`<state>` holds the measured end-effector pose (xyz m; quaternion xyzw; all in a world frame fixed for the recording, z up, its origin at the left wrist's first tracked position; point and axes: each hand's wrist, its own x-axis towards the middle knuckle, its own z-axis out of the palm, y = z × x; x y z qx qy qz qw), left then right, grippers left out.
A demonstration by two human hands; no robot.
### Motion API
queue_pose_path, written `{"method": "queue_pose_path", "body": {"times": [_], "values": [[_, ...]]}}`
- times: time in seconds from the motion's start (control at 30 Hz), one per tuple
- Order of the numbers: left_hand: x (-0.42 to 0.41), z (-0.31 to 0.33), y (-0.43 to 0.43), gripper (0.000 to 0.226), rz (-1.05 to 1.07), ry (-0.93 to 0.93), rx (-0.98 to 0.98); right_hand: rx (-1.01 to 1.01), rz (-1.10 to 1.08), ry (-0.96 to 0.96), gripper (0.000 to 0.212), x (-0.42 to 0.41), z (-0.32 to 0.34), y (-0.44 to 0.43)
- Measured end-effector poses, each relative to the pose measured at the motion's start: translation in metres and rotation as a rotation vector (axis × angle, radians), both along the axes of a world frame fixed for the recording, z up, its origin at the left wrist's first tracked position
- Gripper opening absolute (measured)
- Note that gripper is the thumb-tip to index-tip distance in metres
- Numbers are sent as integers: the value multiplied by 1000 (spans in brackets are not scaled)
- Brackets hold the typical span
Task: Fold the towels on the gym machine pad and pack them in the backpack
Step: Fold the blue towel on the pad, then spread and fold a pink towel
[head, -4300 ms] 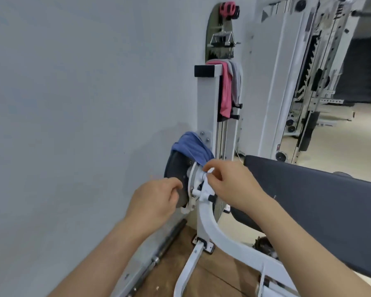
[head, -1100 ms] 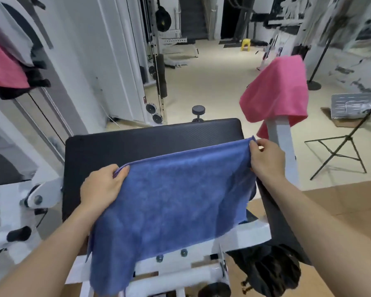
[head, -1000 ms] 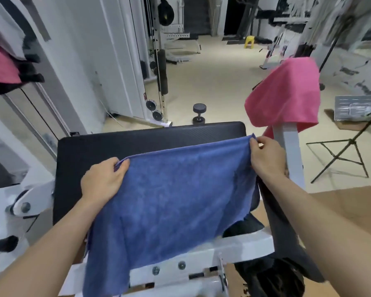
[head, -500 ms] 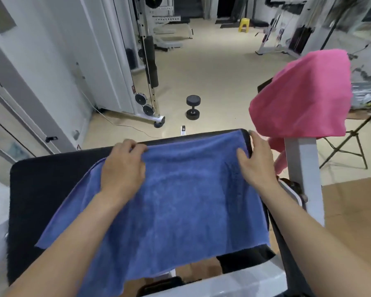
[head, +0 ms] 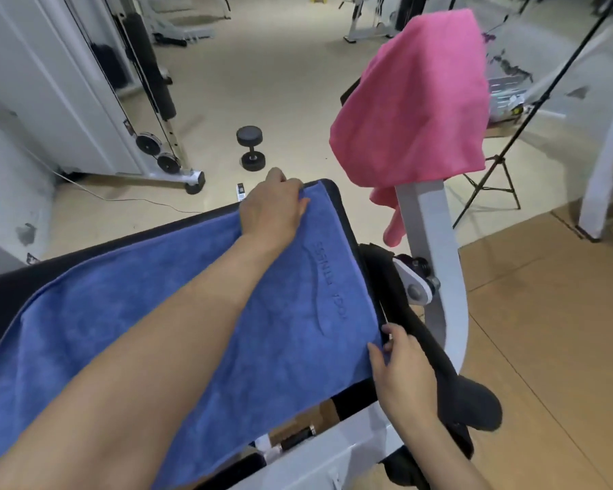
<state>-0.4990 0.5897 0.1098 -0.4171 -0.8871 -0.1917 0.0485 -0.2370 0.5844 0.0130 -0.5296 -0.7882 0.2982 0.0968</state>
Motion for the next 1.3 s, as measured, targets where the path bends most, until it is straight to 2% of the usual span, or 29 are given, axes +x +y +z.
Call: {"method": "queue_pose_path", "body": {"times": [0.1, 0.33, 0.47, 0.53, 0.7, 0.83, 1.03, 1.17, 1.3], "values": [[-1, -3, 6, 22, -13, 8, 15, -67, -67, 75, 12, 3, -6, 2], [-8, -4, 27, 20, -37, 71, 71, 49, -134, 99, 12, 3, -3, 1], [5, -3, 12, 26, -76, 75, 107, 59, -91, 101, 17, 4, 3, -2], [18, -5, -17, 33, -60, 70, 134, 45, 20, 98, 21, 5, 8, -6], [66, -35, -147, 18, 106, -22, 181, 197, 551, 73, 26, -4, 17, -39], [91, -60, -259, 23, 358, -68, 142, 216, 883, 63, 31, -27, 26, -79], [108, -77, -381, 20, 784, -137, 156, 255, 1206, 122, 32, -59, 30, -157], [123, -87, -428, 27, 983, -418, 91, 258, 1343, 170, 35, -85, 37, -210], [137, -95, -439, 32, 978, -685, 80, 314, 1417, 133, 33, -117, 52, -249]]}}
